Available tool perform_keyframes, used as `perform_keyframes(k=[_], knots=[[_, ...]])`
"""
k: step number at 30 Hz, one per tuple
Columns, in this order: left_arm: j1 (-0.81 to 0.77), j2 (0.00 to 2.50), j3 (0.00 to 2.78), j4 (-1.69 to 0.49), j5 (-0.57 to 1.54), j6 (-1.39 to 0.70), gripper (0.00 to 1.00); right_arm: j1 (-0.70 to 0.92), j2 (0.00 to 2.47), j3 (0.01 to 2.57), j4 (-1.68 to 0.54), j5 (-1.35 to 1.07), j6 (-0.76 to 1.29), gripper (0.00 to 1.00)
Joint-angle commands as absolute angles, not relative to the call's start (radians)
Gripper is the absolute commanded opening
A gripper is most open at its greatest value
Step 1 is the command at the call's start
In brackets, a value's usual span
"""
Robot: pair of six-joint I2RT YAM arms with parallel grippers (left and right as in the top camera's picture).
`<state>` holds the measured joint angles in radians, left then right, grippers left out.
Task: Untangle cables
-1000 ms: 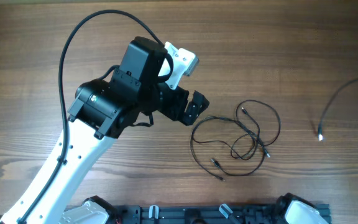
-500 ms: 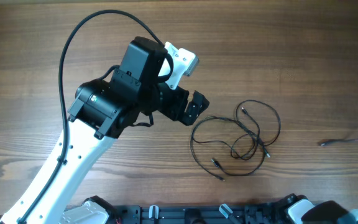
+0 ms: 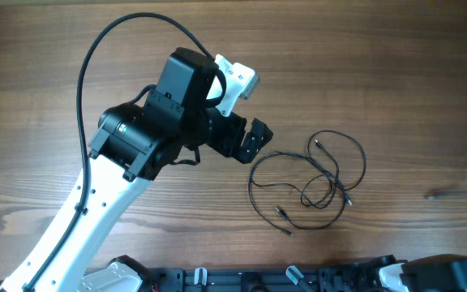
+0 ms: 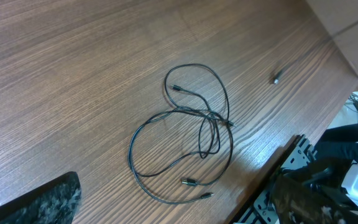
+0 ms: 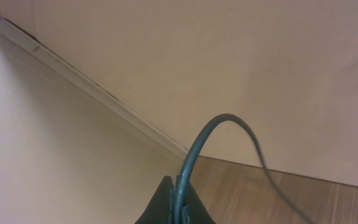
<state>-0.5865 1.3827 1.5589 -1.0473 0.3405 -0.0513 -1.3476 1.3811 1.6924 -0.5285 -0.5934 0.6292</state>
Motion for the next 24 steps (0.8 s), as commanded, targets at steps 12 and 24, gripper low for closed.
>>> perform_keyframes(k=[12, 24], knots=[[-0.587, 1.390, 1.571, -1.045, 0.339, -0.061, 1.00, -1.362, 1.422, 1.706, -0.810, -0.439, 0.571, 0.04], [-0.587, 1.390, 1.571, -1.045, 0.339, -0.061, 1.00, -1.361, 1.529, 1.644, -0.879, -0.440, 0.553, 0.04]])
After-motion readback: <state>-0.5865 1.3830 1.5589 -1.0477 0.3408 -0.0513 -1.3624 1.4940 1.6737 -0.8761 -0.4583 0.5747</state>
